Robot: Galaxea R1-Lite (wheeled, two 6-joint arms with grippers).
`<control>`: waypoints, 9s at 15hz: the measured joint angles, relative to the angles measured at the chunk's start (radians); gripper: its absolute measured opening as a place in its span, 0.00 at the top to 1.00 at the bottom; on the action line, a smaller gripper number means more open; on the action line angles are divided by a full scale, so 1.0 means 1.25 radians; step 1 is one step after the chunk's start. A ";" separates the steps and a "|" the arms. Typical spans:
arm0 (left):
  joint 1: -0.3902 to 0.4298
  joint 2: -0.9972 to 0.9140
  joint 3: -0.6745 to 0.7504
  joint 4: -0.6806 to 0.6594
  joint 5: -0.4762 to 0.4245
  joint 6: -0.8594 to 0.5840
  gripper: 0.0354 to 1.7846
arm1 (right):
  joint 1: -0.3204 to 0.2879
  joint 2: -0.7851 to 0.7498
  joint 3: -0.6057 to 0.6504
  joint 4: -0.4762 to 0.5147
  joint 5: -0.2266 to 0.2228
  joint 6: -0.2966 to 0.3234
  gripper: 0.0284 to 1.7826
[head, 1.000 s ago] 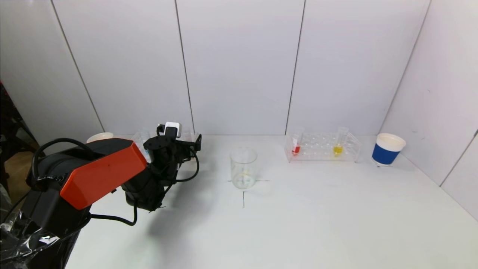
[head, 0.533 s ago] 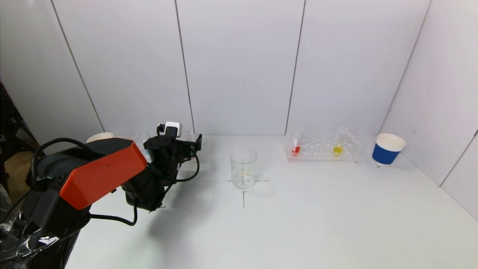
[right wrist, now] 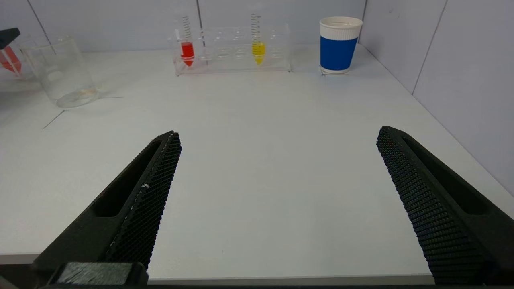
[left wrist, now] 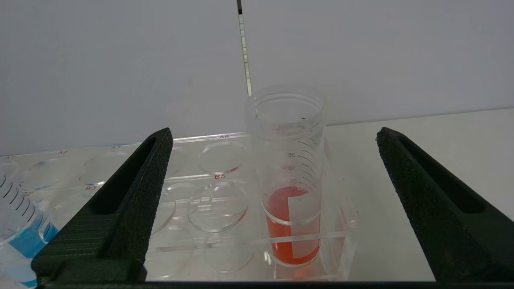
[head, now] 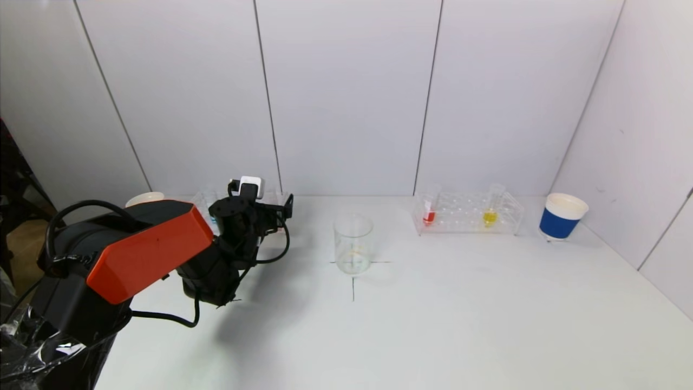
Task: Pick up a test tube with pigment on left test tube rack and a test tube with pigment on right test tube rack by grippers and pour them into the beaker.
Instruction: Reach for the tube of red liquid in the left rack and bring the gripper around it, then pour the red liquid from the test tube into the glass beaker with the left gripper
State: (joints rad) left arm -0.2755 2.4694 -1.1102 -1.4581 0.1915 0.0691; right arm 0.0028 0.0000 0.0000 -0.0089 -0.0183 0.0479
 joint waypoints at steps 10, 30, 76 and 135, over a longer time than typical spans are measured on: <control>-0.005 -0.001 0.001 -0.005 -0.001 0.006 0.01 | 0.000 0.000 0.000 0.000 0.000 0.000 0.00; -0.009 0.002 -0.016 -0.006 0.001 0.009 0.01 | 0.000 0.000 0.000 0.000 0.000 0.000 0.00; -0.005 -0.174 -0.049 0.165 0.001 0.019 0.76 | 0.000 0.000 0.000 0.000 0.000 0.001 0.00; -0.056 -0.115 -0.429 0.693 -0.917 0.991 0.76 | 0.000 0.000 0.000 0.000 0.000 0.000 0.00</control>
State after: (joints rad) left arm -0.3453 2.3251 -1.6466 -0.5921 -0.9545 1.3079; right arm 0.0028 0.0000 0.0000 -0.0089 -0.0183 0.0479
